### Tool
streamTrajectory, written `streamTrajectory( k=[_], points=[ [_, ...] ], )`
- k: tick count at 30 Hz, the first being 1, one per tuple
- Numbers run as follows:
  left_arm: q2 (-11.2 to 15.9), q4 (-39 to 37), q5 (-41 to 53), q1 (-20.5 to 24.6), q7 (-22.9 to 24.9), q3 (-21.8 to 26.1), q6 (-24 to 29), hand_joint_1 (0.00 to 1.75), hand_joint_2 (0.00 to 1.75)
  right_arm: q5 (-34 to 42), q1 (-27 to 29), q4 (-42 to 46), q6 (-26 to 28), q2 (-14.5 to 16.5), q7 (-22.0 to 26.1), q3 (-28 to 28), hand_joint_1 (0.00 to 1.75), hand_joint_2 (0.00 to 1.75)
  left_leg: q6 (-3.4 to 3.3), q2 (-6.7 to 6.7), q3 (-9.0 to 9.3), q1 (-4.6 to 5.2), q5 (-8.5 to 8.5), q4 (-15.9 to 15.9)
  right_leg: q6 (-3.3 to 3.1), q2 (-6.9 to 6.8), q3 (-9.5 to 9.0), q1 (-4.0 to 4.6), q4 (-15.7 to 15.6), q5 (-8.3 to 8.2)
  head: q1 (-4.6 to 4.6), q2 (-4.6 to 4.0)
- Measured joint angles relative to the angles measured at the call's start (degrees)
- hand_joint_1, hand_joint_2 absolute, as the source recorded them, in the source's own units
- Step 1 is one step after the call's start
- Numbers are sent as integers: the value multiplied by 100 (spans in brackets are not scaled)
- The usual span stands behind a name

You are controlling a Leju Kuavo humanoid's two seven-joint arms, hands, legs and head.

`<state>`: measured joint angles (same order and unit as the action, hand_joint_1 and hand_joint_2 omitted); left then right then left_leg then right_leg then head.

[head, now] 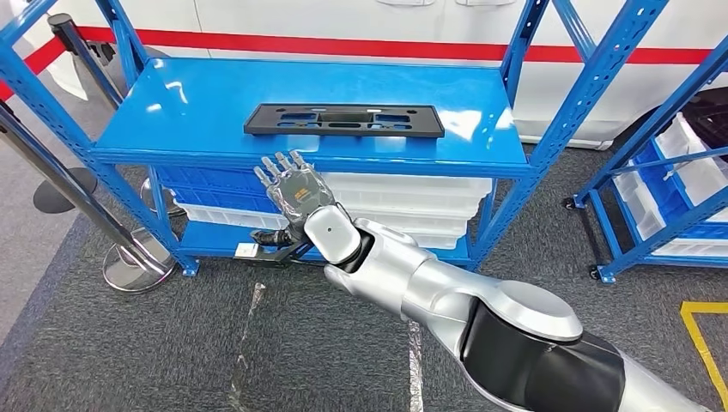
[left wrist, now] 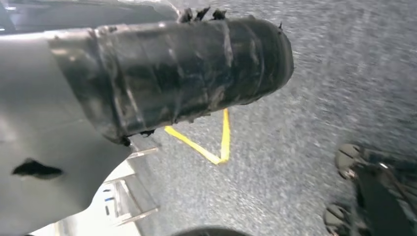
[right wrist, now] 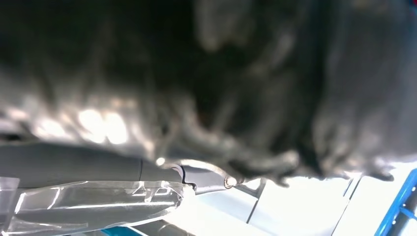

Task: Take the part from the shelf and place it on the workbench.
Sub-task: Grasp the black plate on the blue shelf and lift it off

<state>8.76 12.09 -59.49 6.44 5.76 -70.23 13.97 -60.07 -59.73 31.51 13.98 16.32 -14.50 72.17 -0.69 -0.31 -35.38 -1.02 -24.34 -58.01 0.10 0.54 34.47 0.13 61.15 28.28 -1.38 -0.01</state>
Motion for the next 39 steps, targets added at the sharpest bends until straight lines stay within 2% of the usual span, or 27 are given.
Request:
streamTrajectory(
  k=[1, 3, 4, 5, 6, 8, 9, 10, 13, 15, 16, 18, 19, 20, 21, 23, 24, 25, 27, 29, 30, 32, 34, 35, 36, 38, 39],
  points=[
    [-2, -1, 0, -3, 2, -4, 0, 0, 0, -2, -2, -1, 1, -1, -2, 0, 0, 0, -24, 4, 20, -4, -8, 11, 23, -4, 148, -10, 302, 147, -2, 0],
    [-2, -1, 1, -3, 4, -11, 0, 0, 0, -7, 13, -1, -1, -7, -6, 0, 0, 0, -62, 4, 34, 2, -30, 8, 47, -8, 568, -24, 1072, 428, -9, 0],
    [-2, -1, 2, -2, 4, -14, 0, 0, 0, -9, 28, -1, -4, -13, -9, 0, 0, 0, -70, 1, 41, 4, -43, 4, 50, -9, 730, -29, 1322, 463, -8, 0],
    [-2, -1, 2, -1, 2, -16, 0, 0, 0, -10, 39, -1, -9, -20, -15, 0, 0, 0, -74, -4, 53, 4, -59, -2, 47, -9, 793, -31, 1357, 383, -10, -1],
    [-2, -1, 3, -2, -1, -18, 0, 0, 0, -10, 43, -1, -15, -26, -26, 0, 0, 0, -71, -9, 71, 4, -78, -9, 36, -10, 744, -31, 1172, 207, -9, 0],
    [-2, -1, 7, -5, -11, -20, 0, 0, 0, -9, 38, -1, -37, -34, -51, 0, 0, 0, -47, -19, 113, 7, -127, -26, -5, -9, 429, -24, 421, -222, -8, 0],
    [-2, -1, 11, -4, -19, -22, 0, 0, 0, -9, 32, -1, -53, -37, -60, 0, 0, 0, -26, -24, 116, 17, -148, -41, -28, -6, 287, -16, 94, -339, -6, 1],
    [-2, -1, 15, -2, -25, -24, 0, 0, 0, -8, 32, 0, -68, -40, -63, 0, 0, 0, -1, -27, 110, 25, -158, -47, -49, -1, 196, -5, -108, -388, -4, 1],
    [-3, 0, 27, -4, -37, -34, -2, 0, 0, -8, 47, 1, -87, -61, -66, 0, 0, 0, 88, -24, 99, 20, -177, -35, -115, 12, 141, 14, -224, -364, -5, 1],
    [-3, 0, 32, -4, -39, -38, -2, 0, 0, -8, 42, 2, -87, -69, -67, 0, 0, 0, 145, -9, 32, 10, -308, -222, -172, 10, 80, -14, -279, -363, 10, 1],
    [-1, 0, 37, -2, -39, -39, -2, 0, 0, -8, 41, 3, -87, -69, -67, 0, 0, 0, 173, -3, -85, 4, -441, -482, -201, 6, 41, -28, -302, -357, 21, 0],
    [3, -1, 49, 1, -40, -40, -2, 0, 0, -8, 53, 3, -89, -72, -67, 0, 0, 0, 213, 1, -454, -2, -718, -1211, -243, -1, -2, -18, -302, -325, 35, 0],
    [5, -1, 52, -1, -40, -40, -2, 0, 0, -8, 66, 3, -91, -74, -67, 0, 0, 0, 224, 1, -621, -4, -786, -1499, -255, -1, -19, -13, -297, -308, 34, 0],
    [5, -1, 54, -6, -40, -42, -2, 0, 0, -6, 77, 3, -96, -76, -67, 0, 0, 0, 228, 1, -705, -4, -735, -1592, -259, 4, -40, -9, -288, -285, 34, 0],
    [5, -1, 54, -13, -39, -43, -2, 0, 0, -2, 83, 3, -100, -78, -68, 0, 0, 0, 222, 1, -683, -4, -572, -1466, -257, 12, -66, -8, -275, -257, 35, 0],
    [8, -1, 52, -22, -36, -44, -2, 0, 0, 8, 84, 3, -111, -78, -89, 0, 0, 0, 180, 1, -393, 2, -118, -754, -235, 27, -139, -9, -249, -182, 34, 0],
    [11, -1, 52, -21, -34, -44, -2, 0, 0, 20, 75, 3, -121, -82, -108, -1, 0, 0, 154, 1, -238, 22, 20, -430, -215, 30, -162, -1, -235, -149, 34, 0],
    [15, -1, 52, -15, -35, -44, -3, 0, 0, 42, 66, 2, -133, -87, -131, -2, 0, 0, 123, 2, -127, 41, 61, -209, -191, 29, -168, 4, -226, -127, 35, 1],
    [20, -1, 50, -2, -37, -44, -4, 0, 0, 131, 52, 1, -180, -109, -172, -9, 0, 0, 75, -1, -58, 78, 7, -88, -145, 22, -158, 15, -228, -109, 35, 1],
    [17, -1, 46, 0, -38, -44, -7, 0, 0, 261, 42, 1, -228, -139, -207, -33, 0, 0, 33, 2, -15, 49, -8, -25, -85, 13, -161, 23, -212, -65, 30, 1],
    [16, -1, 44, -4, -38, -45, -9, 0, 0, 325, 30, 1, -248, -160, -218, -53, 0, 0, 8, 9, 15, 30, -11, 5, -50, 8, -121, 25, -109, 3, 26, 1],
    [14, -1, 39, -12, -36, -45, -13, 0, 0, 420, 15, 1, -295, -215, -236, -101, 0, 0, -39, 20, 60, 7, -22, 40, 5, 1, 167, 8, 465, 268, 21, 0],
    [14, -1, 34, -11, -34, -44, -16, 0, 0, 469, 49, -2, -324, -281, -247, -133, 0, 0, -71, 19, 76, 3, -48, 39, 40, -2, 611, -22, 1215, 500, 21, -1],
    [14, -1, 34, -12, -34, -44, -17, 0, 0, 481, 79, -4, -325, -312, -253, -142, 0, 0, -74, 14, 91, -1, -65, 36, 53, -3, 755, -39, 1392, 483, 20, -1],
    [14, -1, 34, -13, -34, -44, -18, 0, 0, 492, 102, -5, -323, -338, -258, -148, 0, 0, -69, 8, 110, -8, -87, 29, 63, -5, 790, -55, 1341, 347, 20, -1],
    [14, -1, 34, -15, -31, -44, -17, 0, 0, 507, 112, -8, -319, -372, -264, -161, 0, 0, -33, 0, 158, -23, -153, -4, 71, -14, 573, -83, 675, -123, 19, -1],
    [15, -1, 34, -13, -29, -44, -15, 0, 0, 520, 101, -8, -319, -386, -265, -167, 0, 0, -1, -4, 170, -18, -192, -34, 70, -17, 418, -80, 312, -290, 18, -1]
  ],
)
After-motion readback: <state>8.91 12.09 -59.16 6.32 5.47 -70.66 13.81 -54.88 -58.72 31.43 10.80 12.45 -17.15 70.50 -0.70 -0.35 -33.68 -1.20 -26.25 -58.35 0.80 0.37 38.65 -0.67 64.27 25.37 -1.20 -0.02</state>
